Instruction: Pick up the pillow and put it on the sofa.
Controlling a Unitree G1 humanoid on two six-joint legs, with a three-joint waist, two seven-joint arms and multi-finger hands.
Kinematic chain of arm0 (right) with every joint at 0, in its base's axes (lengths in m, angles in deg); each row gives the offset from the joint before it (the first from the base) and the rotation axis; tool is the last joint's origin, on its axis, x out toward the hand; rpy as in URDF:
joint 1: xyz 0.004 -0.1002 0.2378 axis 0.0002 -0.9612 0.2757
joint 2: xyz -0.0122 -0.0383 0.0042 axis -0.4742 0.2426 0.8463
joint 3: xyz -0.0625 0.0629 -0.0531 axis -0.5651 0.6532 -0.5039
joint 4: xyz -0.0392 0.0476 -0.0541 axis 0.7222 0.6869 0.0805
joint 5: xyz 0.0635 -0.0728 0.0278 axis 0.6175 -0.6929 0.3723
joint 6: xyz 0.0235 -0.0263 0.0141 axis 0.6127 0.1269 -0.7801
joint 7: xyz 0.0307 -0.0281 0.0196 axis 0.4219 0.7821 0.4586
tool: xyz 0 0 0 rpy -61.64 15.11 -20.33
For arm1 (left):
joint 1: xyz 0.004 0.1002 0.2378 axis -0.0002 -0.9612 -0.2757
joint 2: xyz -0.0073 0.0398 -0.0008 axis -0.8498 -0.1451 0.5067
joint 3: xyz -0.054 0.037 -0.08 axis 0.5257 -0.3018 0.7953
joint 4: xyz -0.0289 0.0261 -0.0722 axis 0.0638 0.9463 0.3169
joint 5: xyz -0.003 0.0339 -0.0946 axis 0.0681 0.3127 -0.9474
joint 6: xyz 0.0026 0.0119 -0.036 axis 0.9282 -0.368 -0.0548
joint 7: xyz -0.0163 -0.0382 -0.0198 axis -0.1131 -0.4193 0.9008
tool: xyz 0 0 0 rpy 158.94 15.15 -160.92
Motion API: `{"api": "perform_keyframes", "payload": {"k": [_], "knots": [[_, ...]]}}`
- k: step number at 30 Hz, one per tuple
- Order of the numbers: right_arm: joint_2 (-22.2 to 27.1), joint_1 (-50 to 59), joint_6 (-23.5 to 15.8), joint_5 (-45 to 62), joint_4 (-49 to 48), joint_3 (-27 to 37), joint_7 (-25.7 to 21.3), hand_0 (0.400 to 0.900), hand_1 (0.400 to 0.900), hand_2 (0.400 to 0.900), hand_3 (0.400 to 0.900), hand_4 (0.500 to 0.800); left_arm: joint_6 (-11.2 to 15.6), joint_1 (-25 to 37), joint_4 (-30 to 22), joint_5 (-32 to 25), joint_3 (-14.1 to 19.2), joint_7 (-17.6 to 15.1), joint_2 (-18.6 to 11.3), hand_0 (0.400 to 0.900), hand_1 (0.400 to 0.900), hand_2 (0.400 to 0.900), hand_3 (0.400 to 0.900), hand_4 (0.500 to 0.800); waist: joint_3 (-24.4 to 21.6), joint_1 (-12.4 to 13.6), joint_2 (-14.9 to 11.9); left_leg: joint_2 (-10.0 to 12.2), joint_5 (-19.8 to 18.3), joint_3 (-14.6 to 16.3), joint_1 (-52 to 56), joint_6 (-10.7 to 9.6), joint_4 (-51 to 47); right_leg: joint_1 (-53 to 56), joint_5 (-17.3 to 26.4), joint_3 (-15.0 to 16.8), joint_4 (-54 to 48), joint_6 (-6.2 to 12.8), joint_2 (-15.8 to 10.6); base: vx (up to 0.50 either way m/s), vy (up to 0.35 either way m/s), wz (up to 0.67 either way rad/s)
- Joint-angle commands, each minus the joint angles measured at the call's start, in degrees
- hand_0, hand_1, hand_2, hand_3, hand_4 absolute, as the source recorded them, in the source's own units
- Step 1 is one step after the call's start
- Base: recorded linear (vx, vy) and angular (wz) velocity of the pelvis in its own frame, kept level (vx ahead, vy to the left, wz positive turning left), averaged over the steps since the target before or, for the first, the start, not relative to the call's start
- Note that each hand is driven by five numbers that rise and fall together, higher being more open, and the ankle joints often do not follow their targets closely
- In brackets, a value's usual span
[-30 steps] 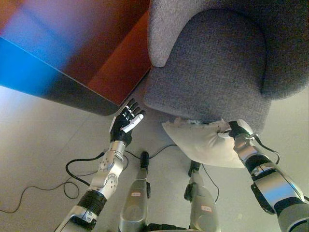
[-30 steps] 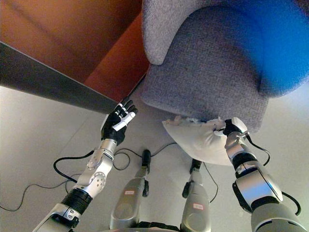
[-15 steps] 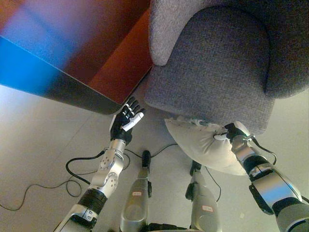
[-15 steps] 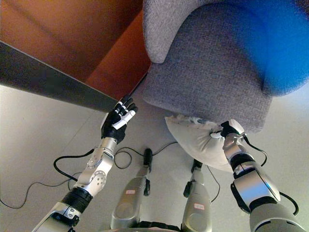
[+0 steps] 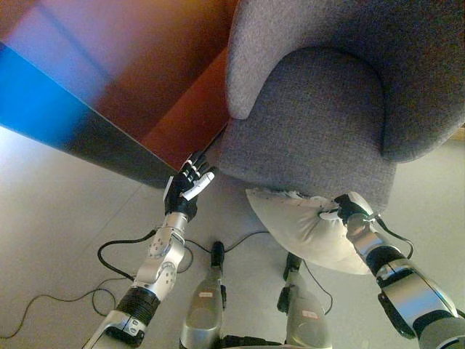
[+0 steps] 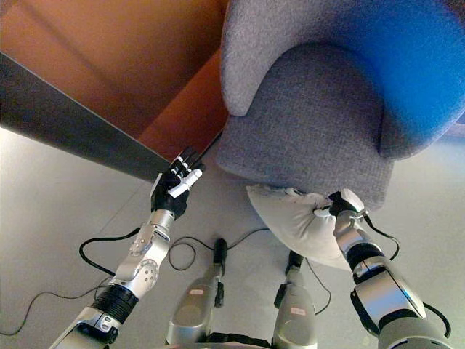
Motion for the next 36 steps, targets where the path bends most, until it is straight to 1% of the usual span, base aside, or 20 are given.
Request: {"api": "perform_keyframes", "payload": {"k": [1,6,9,13,17,22,25,29,36], "knots": [[6.1,3.2,0.9,-1.6,-7.9,-1.3,-2.8,0.400,0.400,0.400,0.400,0.500,0.8,-0.4,-5.3,1.1,1.3,0.6,-1.6,0.900,0.900,0.900,0.900,0.800,-3.4,0.5,-4.4,0.0,-2.0,-1.4,-0.1,0.0,3.2,1.3,-0.2,2.2,2.9,5.66,-4.8,0.14,-0.029,0.00],[7.1,-0.7,3.4,-2.9,-14.7,-0.5,-1.8,0.400,0.400,0.400,0.400,0.500,-1.3,-3.2,-4.0,2.3,2.3,0.7,-1.4,0.900,0.900,0.900,0.900,0.800,-7.5,0.4,-6.1,0.4,-2.5,-1.3,3.4,0.0,2.6,5.2,-0.5,2.1,2.1,5.72,-4.4,0.17,-0.024,0.01],[7.8,-2.4,4.7,-4.1,-17.9,0.1,-1.0,0.400,0.400,0.400,0.400,0.500,-1.9,-5.0,-3.5,3.0,2.8,1.3,-1.2,0.900,0.900,0.900,0.900,0.800,-10.0,0.4,-6.7,0.6,-2.8,-1.1,5.2,0.0,2.3,7.3,-0.7,1.8,1.6,5.81,-4.4,0.18,-0.008,0.00],[9.1,-5.1,6.4,-7.0,-22.8,1.4,1.4,0.400,0.400,0.400,0.400,0.500,-3.4,-8.3,-3.3,3.7,3.7,2.3,-1.0,0.900,0.900,0.900,0.900,0.800,-14.4,0.5,-7.6,0.9,-3.1,-0.9,7.7,0.1,1.4,10.0,-1.2,1.4,1.0,5.80,-4.1,0.17,0.002,-0.01],[10.6,-5.7,7.1,-9.1,-24.9,2.1,3.8,0.400,0.400,0.400,0.400,0.500,-4.0,-10.0,-2.1,3.4,4.0,3.4,-1.0,0.900,0.900,0.900,0.900,0.800,-17.6,0.4,-8.0,1.0,-3.3,-0.6,9.4,0.3,0.5,11.6,-1.5,0.9,0.7,5.94,-4.0,0.11,0.019,0.01],[12.6,-3.5,7.3,-10.9,-25.1,2.3,7.1,0.400,0.400,0.400,0.400,0.500,-4.7,-10.5,-0.7,3.0,4.2,4.2,-1.2,0.900,0.900,0.900,0.900,0.800,-20.0,0.3,-8.5,1.3,-3.5,-0.1,10.5,0.5,0.3,12.6,-1.5,0.5,0.6,6.16,-4.1,0.04,0.011,-0.01],[13.5,-1.0,7.5,-10.8,-24.6,1.8,7.9,0.400,0.400,0.400,0.400,0.500,-4.4,-10.5,0.0,2.6,3.8,4.5,-1.4,0.900,0.900,0.900,0.900,0.800,-21.1,0.5,-8.8,1.5,-3.5,0.0,10.8,0.5,0.1,13.0,-1.5,0.3,0.5,6.20,-4.1,0.03,0.002,-0.01],[15.4,2.0,6.5,-11.3,-24.3,1.7,9.0,0.400,0.400,0.400,0.400,0.500,-3.9,-11.0,0.8,2.2,3.7,4.9,-1.5,0.900,0.900,0.900,0.900,0.800,-22.2,0.7,-9.0,1.7,-3.5,-0.3,11.0,0.4,0.0,13.3,-1.7,0.0,0.5,6.17,-4.0,0.00,0.000,0.00],[18.7,9.0,6.5,-10.4,-23.2,0.5,11.1,0.400,0.400,0.400,0.400,0.500,-4.1,-10.4,2.2,1.8,4.2,5.6,-1.9,0.900,0.900,0.900,0.900,0.800,-23.5,1.2,-9.4,1.8,-3.5,-0.4,11.1,0.4,0.4,13.5,-1.8,-0.4,0.9,6.23,-4.3,0.00,0.000,0.00]]}}
